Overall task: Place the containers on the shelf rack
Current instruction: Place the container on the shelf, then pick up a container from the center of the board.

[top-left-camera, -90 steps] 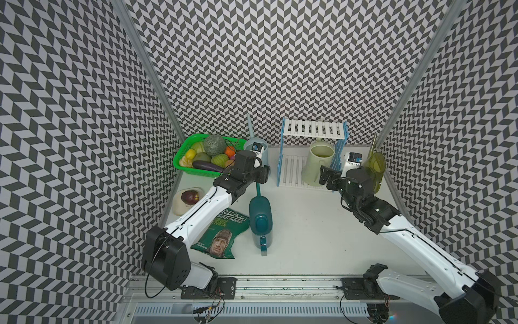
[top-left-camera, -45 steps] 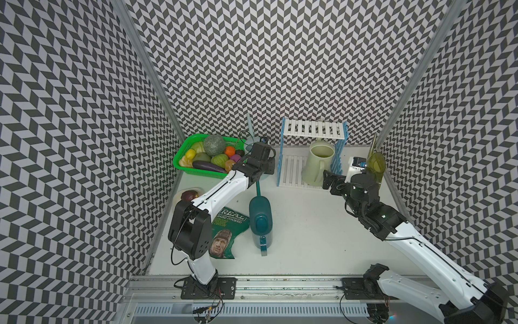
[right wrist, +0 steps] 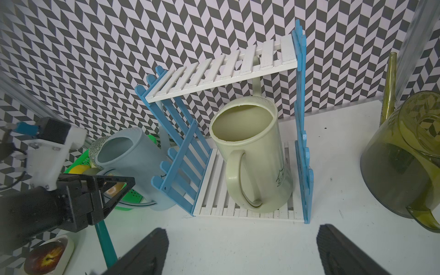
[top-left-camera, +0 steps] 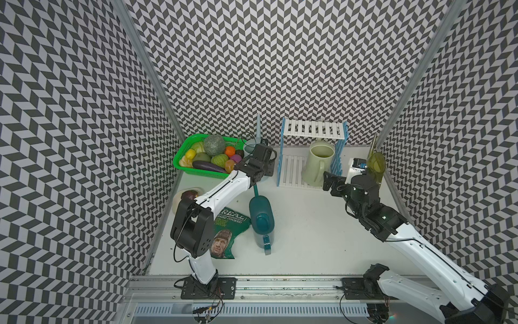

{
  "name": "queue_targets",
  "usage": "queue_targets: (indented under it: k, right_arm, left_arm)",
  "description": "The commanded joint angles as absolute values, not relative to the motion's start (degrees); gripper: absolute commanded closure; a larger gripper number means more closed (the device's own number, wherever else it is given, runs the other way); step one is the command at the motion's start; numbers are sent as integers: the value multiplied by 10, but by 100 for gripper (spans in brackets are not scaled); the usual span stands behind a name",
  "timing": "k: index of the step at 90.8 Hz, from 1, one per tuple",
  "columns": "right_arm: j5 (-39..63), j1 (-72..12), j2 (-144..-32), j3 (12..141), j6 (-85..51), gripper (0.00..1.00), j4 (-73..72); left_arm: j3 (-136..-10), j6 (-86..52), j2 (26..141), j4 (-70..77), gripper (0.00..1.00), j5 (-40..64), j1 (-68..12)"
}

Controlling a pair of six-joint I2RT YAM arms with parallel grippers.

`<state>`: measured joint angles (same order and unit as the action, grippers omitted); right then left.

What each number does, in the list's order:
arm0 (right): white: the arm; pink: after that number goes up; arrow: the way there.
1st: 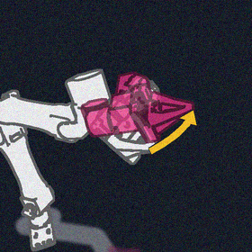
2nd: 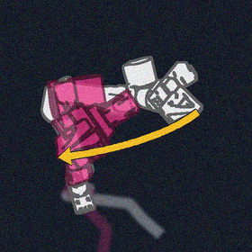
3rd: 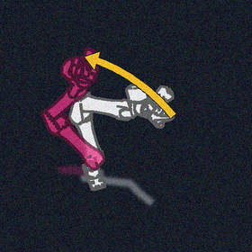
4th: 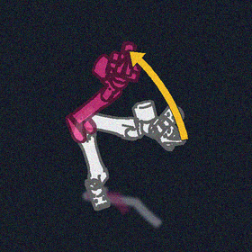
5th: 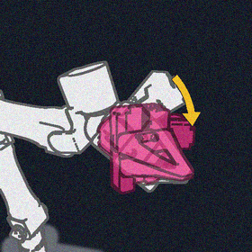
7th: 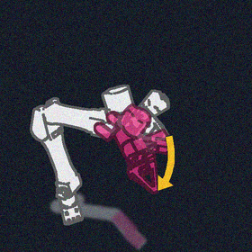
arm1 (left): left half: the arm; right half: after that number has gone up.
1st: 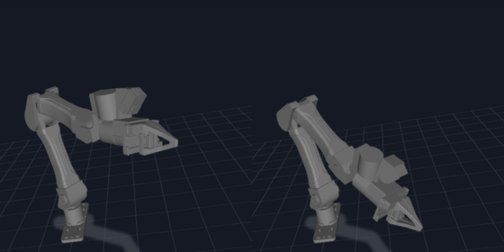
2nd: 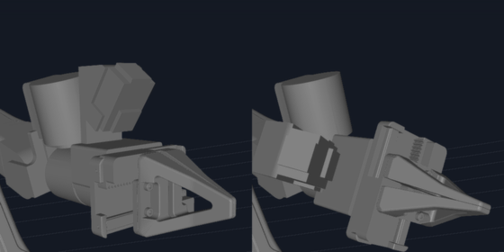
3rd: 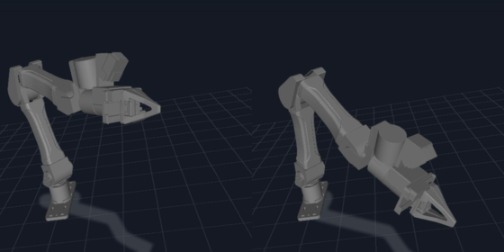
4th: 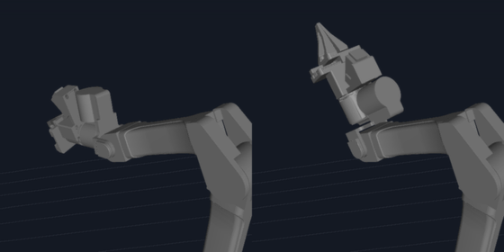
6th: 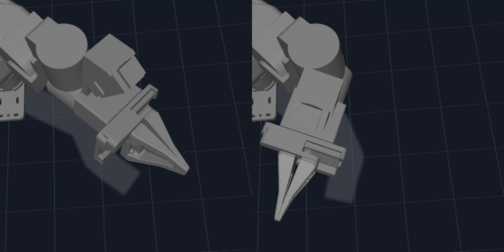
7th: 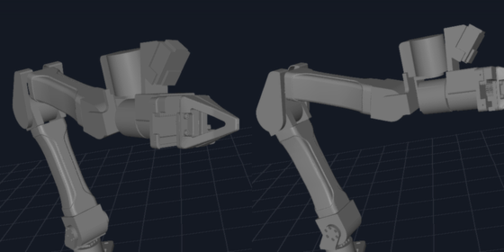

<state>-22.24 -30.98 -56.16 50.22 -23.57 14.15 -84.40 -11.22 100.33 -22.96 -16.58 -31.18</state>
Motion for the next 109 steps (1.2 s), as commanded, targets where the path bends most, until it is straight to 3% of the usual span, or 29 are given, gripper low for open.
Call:
queue_targets:
  k: [1, 15, 30, 84, 109]
  right_arm:
    - [-218, -309, -554, 495, -238, 0, 126]
    - [-218, -309, -547, 493, -237, 0, 129]
    - [-213, -309, -544, 492, -238, 0, 128]
    - [-207, -309, -536, 481, -244, 0, 128]
    - [-205, -309, -536, 474, -247, 0, 126]
  left_arm:
    - [-854, -70, 968, -202, 35, -201, -319]
    - [-834, -53, 938, -193, 26, -232, -308]
    - [-822, -53, 938, -212, 23, -210, -292]
    - [-869, -76, 1023, -266, 34, -109, -238]
    - [-883, -76, 1045, -256, 49, -115, -228]
